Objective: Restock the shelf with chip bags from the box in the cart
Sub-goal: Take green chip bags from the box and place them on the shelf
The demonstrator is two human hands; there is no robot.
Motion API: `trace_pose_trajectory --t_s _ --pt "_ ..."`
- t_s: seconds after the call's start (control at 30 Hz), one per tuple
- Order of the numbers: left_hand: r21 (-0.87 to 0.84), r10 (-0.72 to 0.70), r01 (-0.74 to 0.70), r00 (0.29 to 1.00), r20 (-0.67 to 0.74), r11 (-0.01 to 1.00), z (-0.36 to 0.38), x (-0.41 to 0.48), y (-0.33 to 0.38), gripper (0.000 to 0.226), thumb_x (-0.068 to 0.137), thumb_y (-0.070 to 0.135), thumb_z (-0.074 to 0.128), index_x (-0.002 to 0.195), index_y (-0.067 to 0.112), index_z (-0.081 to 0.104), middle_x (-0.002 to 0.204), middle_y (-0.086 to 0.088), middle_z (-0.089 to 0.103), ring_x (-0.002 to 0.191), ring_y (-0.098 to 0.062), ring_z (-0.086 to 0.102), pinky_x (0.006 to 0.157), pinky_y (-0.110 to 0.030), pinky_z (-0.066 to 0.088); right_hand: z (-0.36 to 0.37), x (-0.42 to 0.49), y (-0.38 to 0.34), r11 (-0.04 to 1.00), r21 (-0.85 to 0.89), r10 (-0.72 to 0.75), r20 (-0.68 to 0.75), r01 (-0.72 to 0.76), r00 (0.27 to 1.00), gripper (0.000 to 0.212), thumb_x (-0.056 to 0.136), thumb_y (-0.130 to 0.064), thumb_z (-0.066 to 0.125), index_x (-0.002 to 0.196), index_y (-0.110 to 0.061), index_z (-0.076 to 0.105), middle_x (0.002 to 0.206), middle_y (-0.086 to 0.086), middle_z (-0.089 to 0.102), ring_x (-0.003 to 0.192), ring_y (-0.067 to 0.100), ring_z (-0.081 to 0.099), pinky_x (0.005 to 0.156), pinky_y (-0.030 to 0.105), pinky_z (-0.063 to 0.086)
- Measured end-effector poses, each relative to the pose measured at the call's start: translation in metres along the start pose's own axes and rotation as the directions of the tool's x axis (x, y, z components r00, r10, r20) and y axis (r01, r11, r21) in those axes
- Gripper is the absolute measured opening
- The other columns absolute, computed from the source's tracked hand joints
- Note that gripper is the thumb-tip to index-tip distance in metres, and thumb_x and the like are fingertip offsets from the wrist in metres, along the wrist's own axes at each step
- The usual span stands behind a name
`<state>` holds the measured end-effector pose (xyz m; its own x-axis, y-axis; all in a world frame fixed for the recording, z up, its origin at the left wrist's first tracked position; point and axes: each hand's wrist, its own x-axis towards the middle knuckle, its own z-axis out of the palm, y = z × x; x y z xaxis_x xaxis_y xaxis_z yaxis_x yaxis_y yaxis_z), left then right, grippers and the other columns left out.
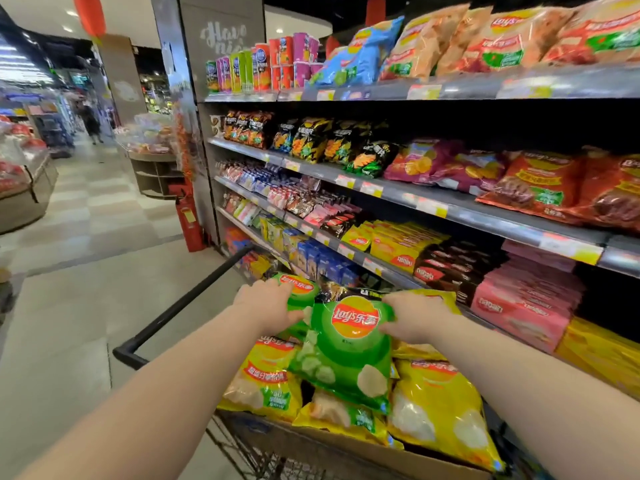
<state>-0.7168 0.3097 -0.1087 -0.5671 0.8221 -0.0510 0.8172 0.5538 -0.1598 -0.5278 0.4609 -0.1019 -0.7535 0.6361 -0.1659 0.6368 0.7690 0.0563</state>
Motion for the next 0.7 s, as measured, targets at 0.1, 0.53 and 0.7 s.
trace_pose_trajectory --t_s 0.1,0.53,0.7 --pt "-0.015 -0.014 0.014 1.0 0.024 1.0 0.011 0.027 -0.005 0.076 0.089 0.066 0.038 0.149 0.022 0.024 0.147 -0.009 0.039 0.132 -0.03 0.042 0.105 -0.045 0.038 0.014 0.026 0.008 0.998 0.058 0.003 0.021 -0.004 1.0 0.065 0.089 -0.057 0.048 0.143 -0.023 0.036 0.144 0.003 0.046 0.128 0.026 0.048 0.099 0.043 0.046" --pt "-0.124 -0.122 0.138 0.984 0.133 0.983 0.064 0.126 -0.021 0.083 0.087 0.067 0.04 0.153 0.022 0.015 0.153 -0.011 0.031 0.137 -0.031 0.036 0.106 -0.047 0.04 0.066 0.095 0.033 0.941 0.335 0.047 0.032 -0.055 0.998 0.092 0.081 -0.065 0.053 0.152 -0.027 0.009 0.161 -0.001 0.007 0.14 0.024 0.034 0.104 0.041 0.043" --pt "-0.202 -0.181 0.214 0.969 0.171 0.956 0.085 0.146 -0.037 0.083 0.087 0.066 0.044 0.15 0.018 0.021 0.152 -0.012 0.032 0.136 -0.033 0.036 0.108 -0.047 0.037 0.085 0.098 0.027 0.819 0.55 0.173 0.033 -0.163 0.984 0.112 0.075 -0.055 0.069 0.151 -0.029 -0.009 0.161 0.002 -0.006 0.145 0.026 0.023 0.111 0.039 0.032"
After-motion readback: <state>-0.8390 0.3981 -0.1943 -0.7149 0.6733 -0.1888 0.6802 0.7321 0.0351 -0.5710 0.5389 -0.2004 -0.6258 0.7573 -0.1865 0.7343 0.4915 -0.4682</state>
